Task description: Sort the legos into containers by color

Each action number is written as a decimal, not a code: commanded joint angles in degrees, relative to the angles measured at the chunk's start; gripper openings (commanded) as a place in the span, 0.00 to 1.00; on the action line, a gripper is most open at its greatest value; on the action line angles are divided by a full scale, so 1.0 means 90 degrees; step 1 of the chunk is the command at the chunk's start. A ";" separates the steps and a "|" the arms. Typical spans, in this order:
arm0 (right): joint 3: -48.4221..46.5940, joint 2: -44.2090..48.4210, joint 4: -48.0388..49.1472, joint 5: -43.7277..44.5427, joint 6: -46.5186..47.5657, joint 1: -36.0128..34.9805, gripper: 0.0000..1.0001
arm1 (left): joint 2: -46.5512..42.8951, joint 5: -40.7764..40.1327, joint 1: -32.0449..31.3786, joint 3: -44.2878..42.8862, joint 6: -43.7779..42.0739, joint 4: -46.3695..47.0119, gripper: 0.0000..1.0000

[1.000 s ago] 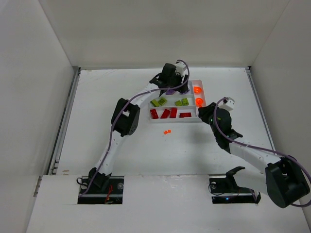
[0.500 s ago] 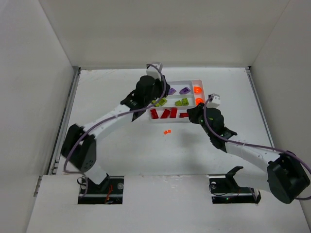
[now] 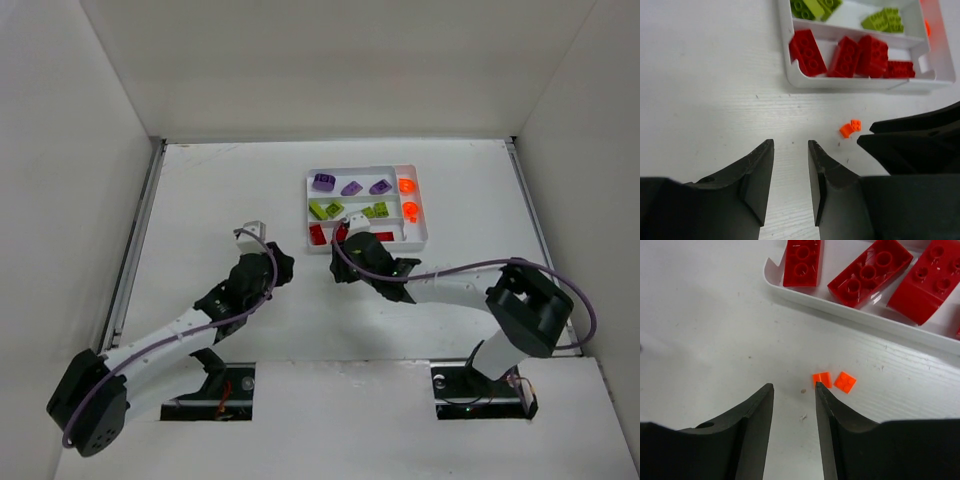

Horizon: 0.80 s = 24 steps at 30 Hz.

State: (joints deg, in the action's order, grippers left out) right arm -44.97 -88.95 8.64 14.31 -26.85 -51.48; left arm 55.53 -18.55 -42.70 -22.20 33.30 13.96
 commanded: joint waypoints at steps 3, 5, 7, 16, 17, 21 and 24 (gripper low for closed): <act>-0.0725 -0.0399 -0.0403 0.0383 0.0561 -0.0017 0.46 | -0.0885 -0.0069 0.0549 0.0638 0.0109 0.0947 0.33; -0.0862 -0.0633 -0.0520 0.0334 0.0668 -0.0017 0.47 | -0.0974 0.0019 0.0705 0.0893 0.0089 0.1270 0.33; -0.1008 -0.0868 -0.0706 0.0392 0.0757 -0.0017 0.47 | -0.1023 0.0097 0.0804 0.1020 0.0148 0.1418 0.33; -0.1127 -0.1201 -0.0746 0.0432 0.0777 -0.0017 0.44 | -0.0984 0.0147 0.0843 0.1206 0.0236 0.1730 0.35; -0.1097 -0.1201 -0.0736 0.0432 0.0767 -0.0017 0.44 | -0.0965 0.0147 0.0862 0.1216 0.0236 0.1769 0.35; -0.0990 -0.1288 -0.0668 0.0413 0.0747 -0.0017 0.43 | -0.0945 0.0244 0.0863 0.1226 0.0284 0.1828 0.35; -0.1009 -0.1357 -0.0667 0.0373 0.0747 -0.0026 0.41 | -0.0897 0.0244 0.0891 0.1255 0.0284 0.1945 0.35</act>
State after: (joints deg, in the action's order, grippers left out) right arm -53.10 -100.09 1.63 16.95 -20.53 -51.44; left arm 47.13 -16.86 -35.14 -11.68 35.29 27.51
